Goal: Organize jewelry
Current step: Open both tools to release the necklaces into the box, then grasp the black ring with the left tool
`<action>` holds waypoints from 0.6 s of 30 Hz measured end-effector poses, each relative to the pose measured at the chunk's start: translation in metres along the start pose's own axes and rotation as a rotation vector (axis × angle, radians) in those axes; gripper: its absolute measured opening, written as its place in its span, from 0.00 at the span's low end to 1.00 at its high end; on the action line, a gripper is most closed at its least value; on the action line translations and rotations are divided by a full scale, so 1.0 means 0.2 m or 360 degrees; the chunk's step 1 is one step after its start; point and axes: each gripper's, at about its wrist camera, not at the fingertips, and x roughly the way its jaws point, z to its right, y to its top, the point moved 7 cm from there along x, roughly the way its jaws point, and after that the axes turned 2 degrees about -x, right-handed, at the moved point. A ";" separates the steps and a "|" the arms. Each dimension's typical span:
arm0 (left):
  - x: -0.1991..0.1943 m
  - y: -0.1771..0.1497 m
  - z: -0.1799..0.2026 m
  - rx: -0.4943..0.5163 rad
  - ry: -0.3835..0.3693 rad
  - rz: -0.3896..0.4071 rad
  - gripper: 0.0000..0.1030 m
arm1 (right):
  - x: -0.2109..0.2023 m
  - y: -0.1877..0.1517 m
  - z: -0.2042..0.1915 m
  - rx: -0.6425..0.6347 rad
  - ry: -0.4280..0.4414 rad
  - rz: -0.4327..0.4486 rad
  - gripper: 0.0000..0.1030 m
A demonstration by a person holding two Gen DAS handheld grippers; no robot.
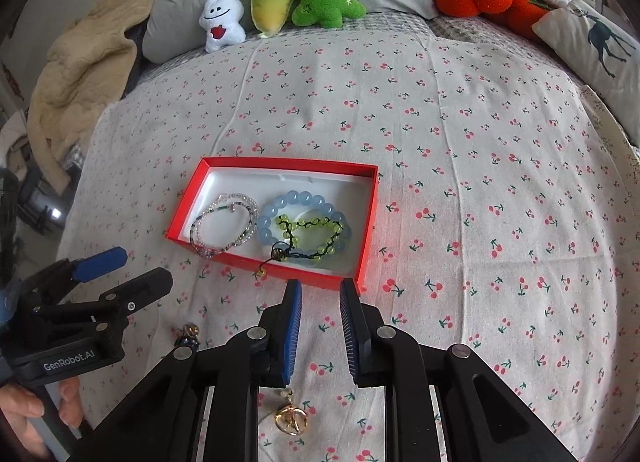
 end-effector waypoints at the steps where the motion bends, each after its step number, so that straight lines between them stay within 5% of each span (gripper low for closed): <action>1: 0.00 -0.02 0.00 0.0002 -0.0002 -0.0015 0.81 | -0.01 -0.02 0.00 -0.0015 -0.0009 -0.0009 0.34; 2: 0.00 -0.04 0.00 0.0005 -0.0003 -0.0030 0.81 | -0.02 -0.04 0.00 -0.0028 -0.0021 -0.0015 0.57; 4: 0.00 -0.07 -0.01 0.0017 0.0001 -0.0054 0.82 | -0.04 -0.08 0.01 -0.0049 -0.0055 -0.0006 0.73; 18: 0.02 -0.29 -0.04 0.0058 -0.0059 -0.0233 0.83 | -0.05 -0.35 0.06 -0.0083 -0.0105 -0.0188 0.74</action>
